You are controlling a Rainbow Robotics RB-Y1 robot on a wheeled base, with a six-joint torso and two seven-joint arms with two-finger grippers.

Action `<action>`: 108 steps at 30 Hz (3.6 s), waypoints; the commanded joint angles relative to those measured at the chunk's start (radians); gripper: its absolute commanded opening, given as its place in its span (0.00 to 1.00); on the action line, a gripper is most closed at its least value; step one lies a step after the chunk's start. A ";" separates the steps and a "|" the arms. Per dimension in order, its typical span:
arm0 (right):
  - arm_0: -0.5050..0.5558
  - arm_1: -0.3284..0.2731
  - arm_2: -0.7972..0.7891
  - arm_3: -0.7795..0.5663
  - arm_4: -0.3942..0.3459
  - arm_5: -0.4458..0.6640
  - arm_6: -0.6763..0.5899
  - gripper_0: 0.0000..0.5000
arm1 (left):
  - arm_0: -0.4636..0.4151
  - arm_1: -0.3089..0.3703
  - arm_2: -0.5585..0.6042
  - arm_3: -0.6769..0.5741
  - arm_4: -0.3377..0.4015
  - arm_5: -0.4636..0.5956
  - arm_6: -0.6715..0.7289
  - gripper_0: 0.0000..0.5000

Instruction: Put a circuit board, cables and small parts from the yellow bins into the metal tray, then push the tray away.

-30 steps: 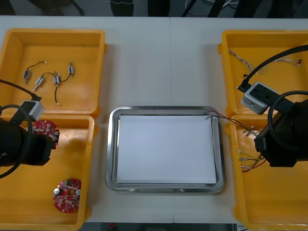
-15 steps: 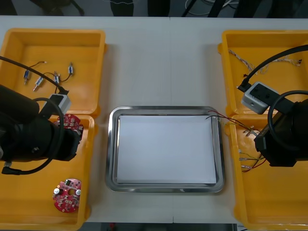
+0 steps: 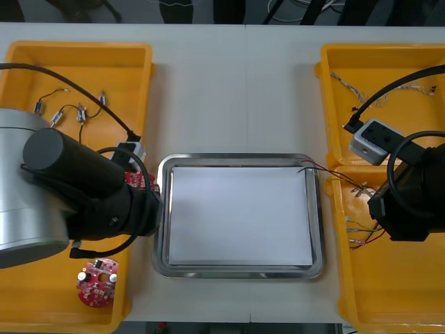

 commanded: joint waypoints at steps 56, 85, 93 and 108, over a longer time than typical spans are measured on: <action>-0.027 -0.016 0.004 -0.018 0.006 0.008 0.038 0.00 | -0.217 -0.281 -0.538 0.337 -0.239 -0.229 0.216 1.00; -0.206 0.080 0.286 -0.017 0.080 -0.042 0.227 0.00 | -0.209 -0.191 -0.307 0.228 -0.090 -0.035 0.186 1.00; -0.272 0.126 0.430 0.043 0.144 -0.076 0.413 0.00 | -0.177 -0.159 -0.144 0.203 -0.042 0.025 0.169 1.00; -0.289 0.237 0.588 0.242 0.225 -0.142 0.640 0.00 | -0.067 -0.050 0.152 0.226 0.057 0.067 -0.037 1.00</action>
